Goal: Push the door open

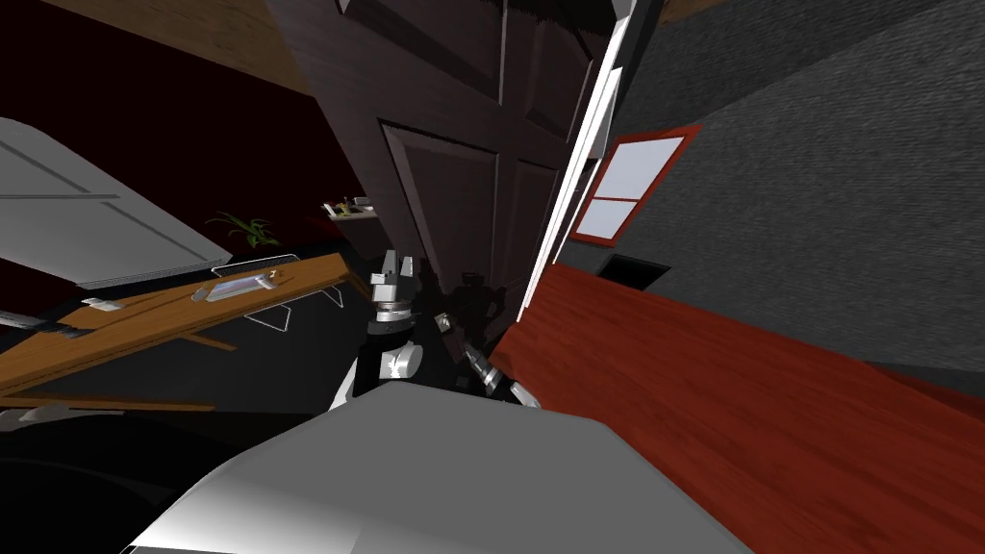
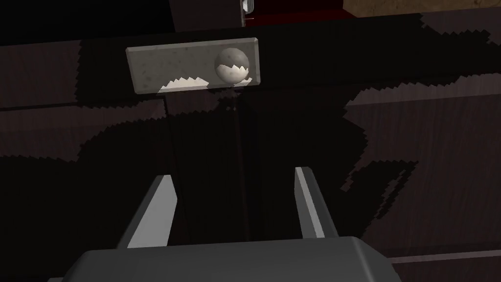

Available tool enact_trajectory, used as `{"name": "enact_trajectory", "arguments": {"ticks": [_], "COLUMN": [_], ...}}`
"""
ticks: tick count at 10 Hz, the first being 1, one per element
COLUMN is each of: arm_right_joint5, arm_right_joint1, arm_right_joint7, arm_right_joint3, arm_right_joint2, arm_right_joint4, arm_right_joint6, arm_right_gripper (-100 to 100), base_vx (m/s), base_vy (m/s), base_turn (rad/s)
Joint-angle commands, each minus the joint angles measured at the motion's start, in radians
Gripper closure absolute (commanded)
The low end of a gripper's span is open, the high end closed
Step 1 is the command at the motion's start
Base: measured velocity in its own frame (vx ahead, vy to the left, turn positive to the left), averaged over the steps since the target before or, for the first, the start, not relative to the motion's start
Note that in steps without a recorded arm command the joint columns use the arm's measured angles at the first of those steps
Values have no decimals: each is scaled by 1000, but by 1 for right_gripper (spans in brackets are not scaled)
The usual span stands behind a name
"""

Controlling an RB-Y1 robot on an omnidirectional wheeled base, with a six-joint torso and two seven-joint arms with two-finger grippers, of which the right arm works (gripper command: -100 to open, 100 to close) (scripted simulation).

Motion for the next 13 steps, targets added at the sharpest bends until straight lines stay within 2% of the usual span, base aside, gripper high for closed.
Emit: {"name": "enact_trajectory", "arguments": {"ticks": [1, 6, 7, 9, 11, 13], "arm_right_joint5": [-7, -25, -22, -22, -22, -21], "arm_right_joint1": [2, 4, 8, 5, 2, -2], "arm_right_joint7": [17, 52, 51, 56, 59, 63], "arm_right_joint3": [-37, -131, -119, -128, -134, -142], "arm_right_joint2": [17, 58, 53, 49, 51, 60], "arm_right_joint4": [10, 37, 33, 39, 46, 54], "arm_right_joint6": [10, 29, 25, 26, 26, 26], "arm_right_gripper": [-100, -100, -100, -100, -100, -100], "base_vx": [-79, -75, -19, 96, 140, 146], "base_vy": [191, 163, 56, 104, 138, 184], "base_turn": [-110, -89, -16, 27, 25, 28]}}
